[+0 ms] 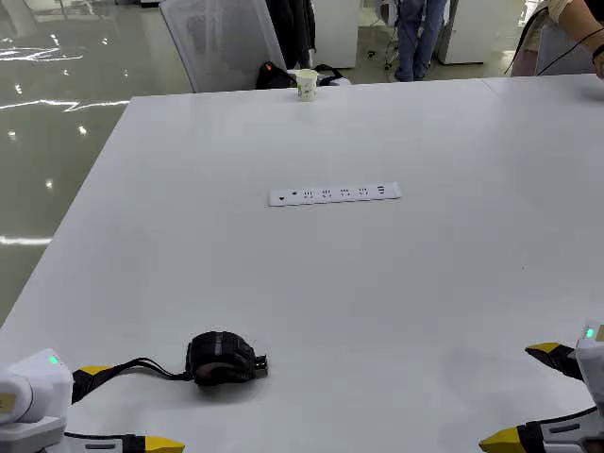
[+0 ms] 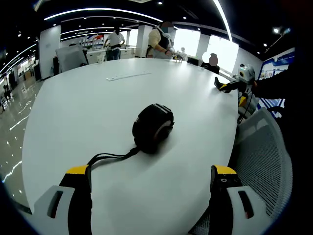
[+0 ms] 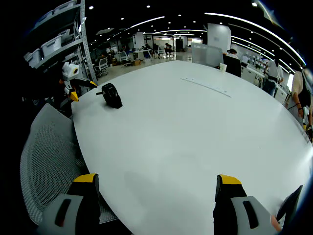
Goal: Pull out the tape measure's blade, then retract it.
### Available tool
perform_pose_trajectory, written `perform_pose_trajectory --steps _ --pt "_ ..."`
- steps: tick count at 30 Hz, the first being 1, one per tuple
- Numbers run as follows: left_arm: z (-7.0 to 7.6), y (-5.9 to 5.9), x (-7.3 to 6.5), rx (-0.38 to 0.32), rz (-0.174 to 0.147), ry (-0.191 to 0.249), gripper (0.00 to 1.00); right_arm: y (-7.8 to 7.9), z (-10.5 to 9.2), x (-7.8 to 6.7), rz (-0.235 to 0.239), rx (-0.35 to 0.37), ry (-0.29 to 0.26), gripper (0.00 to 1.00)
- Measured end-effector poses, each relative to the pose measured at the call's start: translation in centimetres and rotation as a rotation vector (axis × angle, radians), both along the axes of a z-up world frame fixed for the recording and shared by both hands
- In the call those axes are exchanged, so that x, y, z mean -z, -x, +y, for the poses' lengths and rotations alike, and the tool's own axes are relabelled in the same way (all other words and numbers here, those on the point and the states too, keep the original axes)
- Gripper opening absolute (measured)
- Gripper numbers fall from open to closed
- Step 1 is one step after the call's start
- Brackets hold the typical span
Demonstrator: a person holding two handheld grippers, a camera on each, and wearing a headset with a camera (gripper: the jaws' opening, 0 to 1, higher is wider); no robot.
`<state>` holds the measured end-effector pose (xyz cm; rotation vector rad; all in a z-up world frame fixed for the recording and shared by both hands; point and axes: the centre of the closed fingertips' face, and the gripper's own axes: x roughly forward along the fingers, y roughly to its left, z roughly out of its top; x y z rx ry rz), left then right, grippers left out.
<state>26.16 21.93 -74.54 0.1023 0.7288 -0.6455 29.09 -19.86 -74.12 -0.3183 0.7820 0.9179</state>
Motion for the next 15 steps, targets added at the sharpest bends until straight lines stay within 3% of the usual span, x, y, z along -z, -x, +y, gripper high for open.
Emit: perform_pose_trajectory --steps 13,15 --pt "0.50 0.27 -0.06 0.004 -0.001 -0.008 0.99 0.34 -0.45 0.07 0.004 0.014 0.011 0.99" --pt "0.59 0.23 0.02 0.004 -0.004 -0.014 0.99 0.24 -0.33 -0.02 -0.014 0.005 0.011 0.99"
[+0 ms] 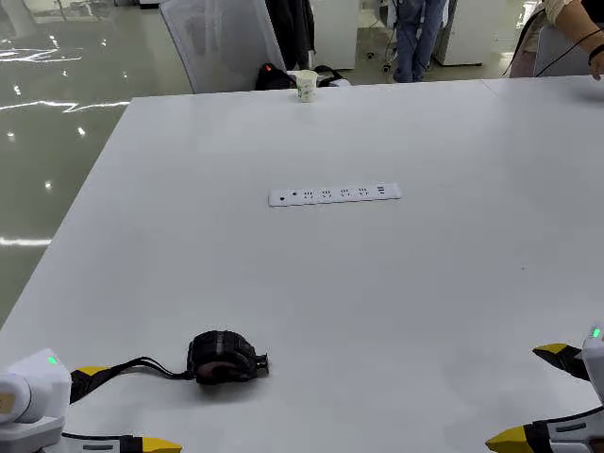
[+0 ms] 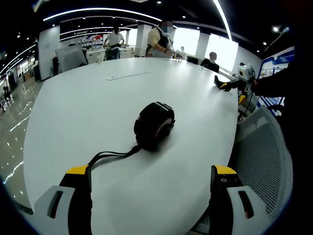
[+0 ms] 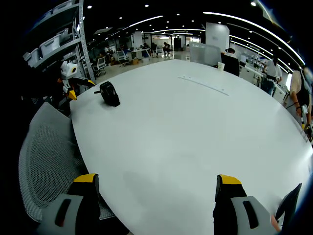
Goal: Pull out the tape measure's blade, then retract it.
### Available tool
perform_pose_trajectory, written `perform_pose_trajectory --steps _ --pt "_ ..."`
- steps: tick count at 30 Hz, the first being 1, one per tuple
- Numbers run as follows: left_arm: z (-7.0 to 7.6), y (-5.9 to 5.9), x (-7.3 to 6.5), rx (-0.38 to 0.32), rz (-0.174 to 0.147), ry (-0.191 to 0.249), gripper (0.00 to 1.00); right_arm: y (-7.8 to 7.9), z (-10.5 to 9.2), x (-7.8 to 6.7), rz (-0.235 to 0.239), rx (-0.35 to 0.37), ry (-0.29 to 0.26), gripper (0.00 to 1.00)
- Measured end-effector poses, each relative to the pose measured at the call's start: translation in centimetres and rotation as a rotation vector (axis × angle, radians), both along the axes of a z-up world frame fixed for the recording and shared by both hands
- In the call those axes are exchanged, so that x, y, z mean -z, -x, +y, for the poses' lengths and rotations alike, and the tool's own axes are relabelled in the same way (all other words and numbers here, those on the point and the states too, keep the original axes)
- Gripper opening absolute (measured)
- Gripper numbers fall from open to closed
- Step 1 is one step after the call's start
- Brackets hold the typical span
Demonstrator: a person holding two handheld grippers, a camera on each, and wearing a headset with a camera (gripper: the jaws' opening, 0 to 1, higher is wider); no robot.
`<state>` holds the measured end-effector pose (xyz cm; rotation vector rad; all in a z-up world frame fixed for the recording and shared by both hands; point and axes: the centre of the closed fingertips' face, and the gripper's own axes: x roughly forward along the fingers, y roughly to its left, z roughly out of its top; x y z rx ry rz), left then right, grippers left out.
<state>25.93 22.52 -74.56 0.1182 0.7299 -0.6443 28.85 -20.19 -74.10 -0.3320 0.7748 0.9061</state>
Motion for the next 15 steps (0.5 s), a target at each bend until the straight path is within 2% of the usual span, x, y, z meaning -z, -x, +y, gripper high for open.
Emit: perform_pose_trajectory --steps 1,3,5,7,9,11,14,15 --pt "0.0 0.0 0.1 0.001 -0.001 -0.004 0.99 0.0 0.1 0.1 -0.003 -0.009 0.002 0.99" --pt "0.1 -0.2 0.1 0.010 -0.008 -0.022 0.99 -0.1 0.3 0.1 -0.038 -0.045 -0.003 0.99" --pt "0.2 -0.2 0.4 0.038 -0.006 -0.060 0.99 -0.3 0.2 0.4 -0.033 -0.051 -0.003 0.99" --pt "-0.1 -0.3 0.3 0.046 -0.002 -0.056 0.99 -0.1 1.1 0.2 -0.004 -0.044 -0.072 0.99" --pt "-0.2 -0.6 0.1 0.061 0.004 -0.056 0.99 -0.3 1.0 0.2 -0.009 -0.043 -0.070 0.99" --pt "-0.3 -0.9 -0.1 0.072 0.012 -0.054 0.99 -0.3 1.4 0.3 0.006 -0.048 -0.065 0.99" --pt "-0.5 -1.2 -0.3 0.095 0.030 -0.051 0.99 -0.4 1.6 0.3 0.010 -0.065 -0.038 0.99" --pt "-0.6 -1.4 -0.3 0.105 0.042 -0.048 0.99 -0.4 1.7 0.5 0.024 -0.071 -0.022 0.99"
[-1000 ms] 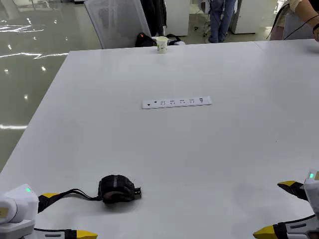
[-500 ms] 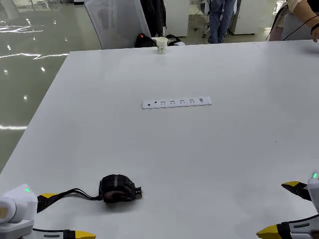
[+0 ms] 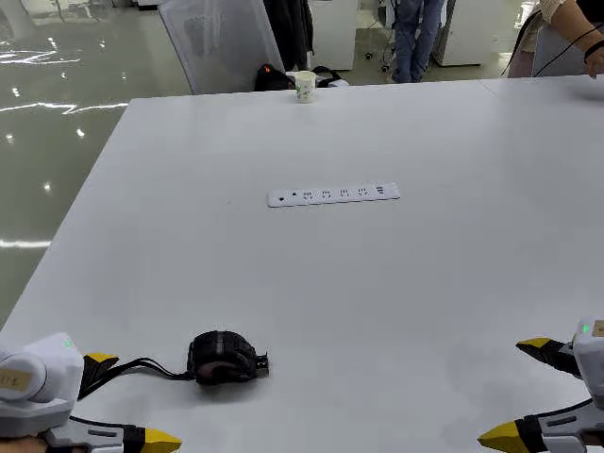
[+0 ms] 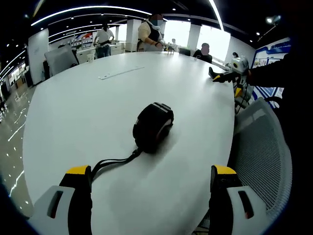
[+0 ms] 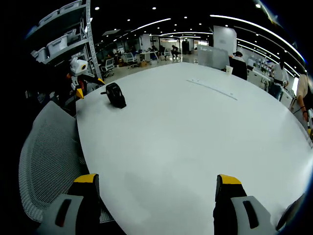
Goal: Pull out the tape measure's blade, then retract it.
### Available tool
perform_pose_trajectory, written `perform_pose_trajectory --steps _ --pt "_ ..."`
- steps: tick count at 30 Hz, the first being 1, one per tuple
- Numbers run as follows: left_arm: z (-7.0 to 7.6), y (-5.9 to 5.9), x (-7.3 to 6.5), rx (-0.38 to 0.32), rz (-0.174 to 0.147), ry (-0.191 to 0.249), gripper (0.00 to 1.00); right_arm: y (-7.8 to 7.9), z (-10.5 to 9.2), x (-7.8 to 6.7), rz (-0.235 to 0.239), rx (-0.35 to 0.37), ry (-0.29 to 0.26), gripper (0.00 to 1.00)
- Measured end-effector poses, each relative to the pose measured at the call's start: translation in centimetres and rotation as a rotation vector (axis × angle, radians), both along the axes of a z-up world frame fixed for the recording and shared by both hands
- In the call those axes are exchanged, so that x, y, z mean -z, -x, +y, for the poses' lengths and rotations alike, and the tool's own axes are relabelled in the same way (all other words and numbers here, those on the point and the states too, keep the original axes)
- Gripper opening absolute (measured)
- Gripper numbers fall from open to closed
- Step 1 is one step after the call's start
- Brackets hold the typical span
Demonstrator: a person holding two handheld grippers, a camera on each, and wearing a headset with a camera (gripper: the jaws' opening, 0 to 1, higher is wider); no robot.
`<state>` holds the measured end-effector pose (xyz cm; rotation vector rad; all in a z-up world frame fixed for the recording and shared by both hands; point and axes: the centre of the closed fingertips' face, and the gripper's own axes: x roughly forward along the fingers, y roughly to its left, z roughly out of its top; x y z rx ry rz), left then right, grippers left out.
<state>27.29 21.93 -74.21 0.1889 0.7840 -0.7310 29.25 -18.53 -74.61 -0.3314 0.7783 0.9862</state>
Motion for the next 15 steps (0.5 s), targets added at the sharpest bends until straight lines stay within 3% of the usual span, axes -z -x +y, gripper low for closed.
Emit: perform_pose_trajectory --steps 2,3,6,15 --pt "-0.4 0.5 0.2 0.031 0.055 0.012 0.99 0.0 0.2 0.2 0.020 -0.001 0.018 0.99" --pt "-0.4 0.6 0.6 0.052 0.081 -0.013 0.99 -0.1 0.4 0.2 0.017 -0.015 0.019 0.99" --pt "-0.4 0.3 0.9 0.127 0.078 -0.085 0.99 -0.5 1.1 0.0 0.004 -0.056 0.027 0.99" --pt "-1.7 -1.2 0.1 0.218 0.101 -0.116 0.99 -1.9 3.7 -1.0 -0.028 -0.132 0.030 0.99"
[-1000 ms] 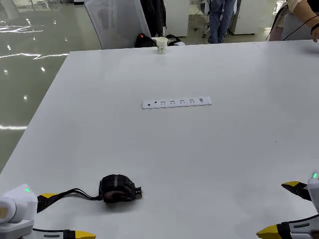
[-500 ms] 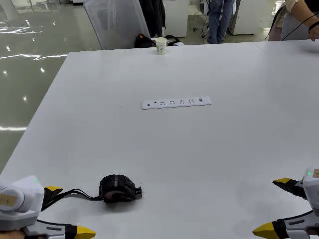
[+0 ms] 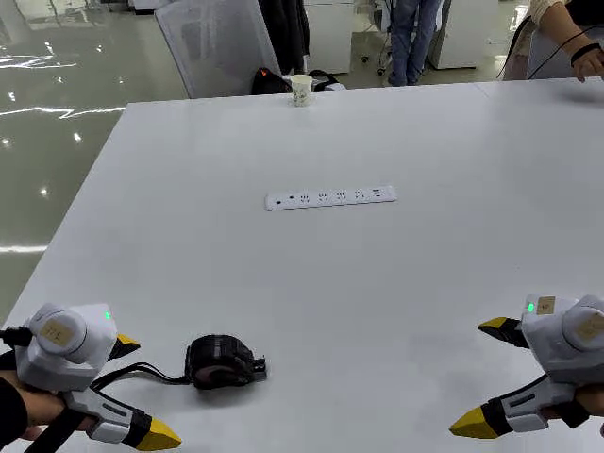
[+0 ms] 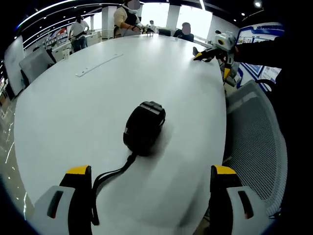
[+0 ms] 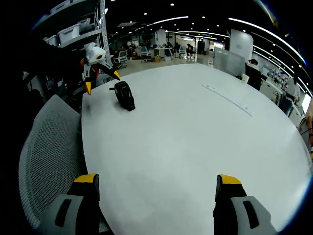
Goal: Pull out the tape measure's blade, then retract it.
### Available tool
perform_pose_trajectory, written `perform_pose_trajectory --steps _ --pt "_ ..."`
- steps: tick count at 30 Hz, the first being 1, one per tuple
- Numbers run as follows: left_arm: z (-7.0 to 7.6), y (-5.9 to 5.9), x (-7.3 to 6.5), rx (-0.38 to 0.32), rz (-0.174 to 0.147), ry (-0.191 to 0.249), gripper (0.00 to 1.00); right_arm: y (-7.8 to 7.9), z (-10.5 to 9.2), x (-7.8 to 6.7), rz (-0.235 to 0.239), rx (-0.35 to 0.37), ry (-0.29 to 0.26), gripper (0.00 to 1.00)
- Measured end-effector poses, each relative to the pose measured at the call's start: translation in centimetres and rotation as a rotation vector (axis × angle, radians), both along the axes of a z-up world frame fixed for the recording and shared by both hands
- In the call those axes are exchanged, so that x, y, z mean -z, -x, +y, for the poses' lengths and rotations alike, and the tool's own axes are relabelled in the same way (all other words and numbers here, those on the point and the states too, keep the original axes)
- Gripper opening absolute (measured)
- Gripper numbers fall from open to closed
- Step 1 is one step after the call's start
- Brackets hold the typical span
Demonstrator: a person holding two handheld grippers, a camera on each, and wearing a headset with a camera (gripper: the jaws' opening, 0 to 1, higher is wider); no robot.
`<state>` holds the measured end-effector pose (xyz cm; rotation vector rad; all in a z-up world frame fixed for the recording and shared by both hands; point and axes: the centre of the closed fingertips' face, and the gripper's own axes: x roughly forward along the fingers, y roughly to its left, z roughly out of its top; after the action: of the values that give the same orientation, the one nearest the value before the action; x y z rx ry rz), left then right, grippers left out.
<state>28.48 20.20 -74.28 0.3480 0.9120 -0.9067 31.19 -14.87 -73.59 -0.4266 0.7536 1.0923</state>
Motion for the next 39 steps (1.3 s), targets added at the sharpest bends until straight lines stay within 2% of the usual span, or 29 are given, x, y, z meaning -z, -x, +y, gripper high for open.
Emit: perform_pose_trajectory --steps 6,11,14,17,21,24,25,27,28,33,39 --pt "-0.9 -0.7 -0.2 0.075 0.018 -0.029 0.98 -0.1 1.7 -0.1 -0.006 -0.062 0.014 0.99" --pt "-1.7 -1.5 -0.3 0.134 0.011 -0.060 0.97 -0.3 2.8 -0.2 -0.010 -0.096 0.016 0.99" --pt "-2.0 -1.9 -0.1 0.176 0.015 -0.090 0.96 -0.7 3.6 -0.6 -0.010 -0.100 0.000 0.99" --pt "-2.3 -2.3 0.0 0.220 0.009 -0.116 0.96 -1.0 4.5 -1.1 -0.017 -0.108 -0.014 0.99" --pt "-3.2 -3.1 -0.2 0.241 -0.002 -0.120 0.95 -1.6 6.2 -2.1 -0.016 -0.105 -0.047 0.99" --pt "-3.7 -3.8 -0.2 0.252 -0.013 -0.123 0.94 -2.1 7.8 -2.8 -0.036 -0.115 -0.073 0.99" --pt "-4.0 -4.0 -0.2 0.259 -0.025 -0.131 0.94 -2.2 8.4 -2.9 -0.040 -0.123 -0.074 0.99" --pt "-4.1 -4.9 -0.1 0.266 -0.069 -0.166 0.94 -2.3 9.1 -2.8 -0.049 -0.146 -0.072 0.99" --pt "-4.2 -5.1 0.0 0.269 -0.077 -0.176 0.93 -2.4 9.5 -2.6 -0.049 -0.156 -0.069 0.99" --pt "-5.3 -5.3 0.3 0.266 -0.065 -0.168 0.89 -2.6 10.9 -1.9 -0.051 -0.210 -0.046 0.99" --pt "-6.3 -5.6 1.1 0.294 -0.074 -0.176 0.87 -2.7 12.1 -0.7 -0.039 -0.252 -0.010 0.99"
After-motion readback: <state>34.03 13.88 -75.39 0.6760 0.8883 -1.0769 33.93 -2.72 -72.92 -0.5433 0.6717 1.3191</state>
